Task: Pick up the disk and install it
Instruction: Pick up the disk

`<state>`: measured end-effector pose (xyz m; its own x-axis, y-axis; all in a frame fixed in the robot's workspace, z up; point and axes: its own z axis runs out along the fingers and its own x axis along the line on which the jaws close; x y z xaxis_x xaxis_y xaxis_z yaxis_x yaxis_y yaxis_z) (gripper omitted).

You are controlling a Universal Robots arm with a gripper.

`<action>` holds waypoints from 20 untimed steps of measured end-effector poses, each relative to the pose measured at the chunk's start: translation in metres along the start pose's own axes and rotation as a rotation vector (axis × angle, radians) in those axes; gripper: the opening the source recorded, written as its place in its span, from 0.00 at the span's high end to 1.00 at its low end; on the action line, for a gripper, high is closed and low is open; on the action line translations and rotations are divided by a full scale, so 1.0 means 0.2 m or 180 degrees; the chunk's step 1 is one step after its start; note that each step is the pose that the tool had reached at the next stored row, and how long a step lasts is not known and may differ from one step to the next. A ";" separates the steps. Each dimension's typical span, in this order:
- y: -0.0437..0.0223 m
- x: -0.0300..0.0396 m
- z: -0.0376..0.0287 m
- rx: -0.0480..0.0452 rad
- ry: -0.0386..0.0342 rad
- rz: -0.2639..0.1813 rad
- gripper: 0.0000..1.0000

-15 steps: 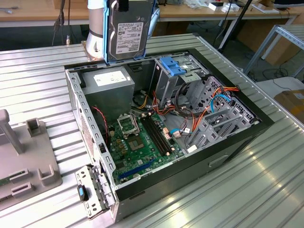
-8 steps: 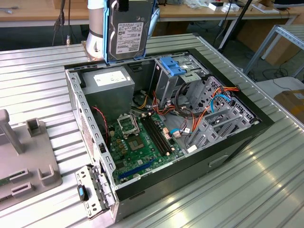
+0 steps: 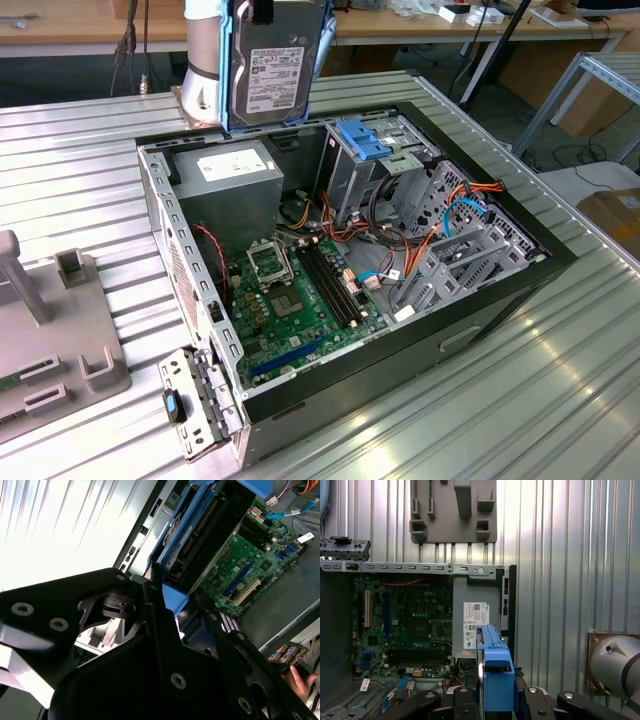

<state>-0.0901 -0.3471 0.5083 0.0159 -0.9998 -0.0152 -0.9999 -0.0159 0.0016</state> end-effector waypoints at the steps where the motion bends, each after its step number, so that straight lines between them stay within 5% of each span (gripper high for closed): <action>1: -0.001 0.006 0.000 0.0000 0.0000 0.0000 0.63; 10: 0.002 0.178 -0.003 0.0000 0.0000 0.0000 0.63; 20: 0.007 0.451 -0.007 0.0000 -0.0010 0.0000 0.63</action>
<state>-0.0900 -0.4374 0.5083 0.0159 -0.9997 -0.0184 -0.9999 -0.0159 0.0015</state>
